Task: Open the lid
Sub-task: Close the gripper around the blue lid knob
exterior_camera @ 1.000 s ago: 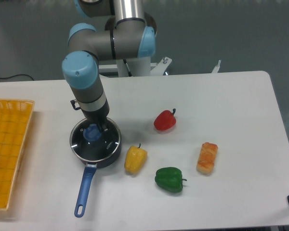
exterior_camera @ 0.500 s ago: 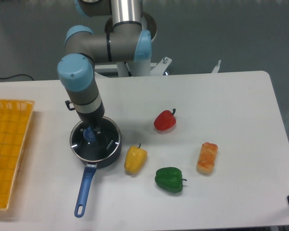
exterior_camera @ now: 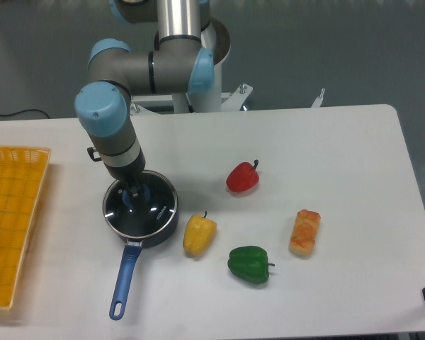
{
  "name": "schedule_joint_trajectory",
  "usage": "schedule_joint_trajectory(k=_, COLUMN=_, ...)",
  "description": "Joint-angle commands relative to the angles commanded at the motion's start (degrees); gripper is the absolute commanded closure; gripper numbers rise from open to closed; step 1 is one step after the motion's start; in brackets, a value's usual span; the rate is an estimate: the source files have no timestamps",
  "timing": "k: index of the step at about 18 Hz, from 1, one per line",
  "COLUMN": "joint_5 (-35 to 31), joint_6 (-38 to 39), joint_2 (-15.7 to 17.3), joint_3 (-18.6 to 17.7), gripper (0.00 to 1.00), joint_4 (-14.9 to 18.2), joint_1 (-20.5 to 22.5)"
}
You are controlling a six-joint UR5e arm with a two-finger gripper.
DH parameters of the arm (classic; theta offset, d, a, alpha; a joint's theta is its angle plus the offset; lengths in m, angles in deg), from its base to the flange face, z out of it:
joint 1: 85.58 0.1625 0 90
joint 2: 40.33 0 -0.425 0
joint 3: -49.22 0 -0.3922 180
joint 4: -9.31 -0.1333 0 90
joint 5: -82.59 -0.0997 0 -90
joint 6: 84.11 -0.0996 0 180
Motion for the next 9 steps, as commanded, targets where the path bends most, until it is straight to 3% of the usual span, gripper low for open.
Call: schedule_joint_trajectory(k=9, joint_5=-0.18, joint_6=0.18, joint_2=-0.7, joint_3=0.0, gripper=0.0, joint_4=0.0, joint_1=-0.18)
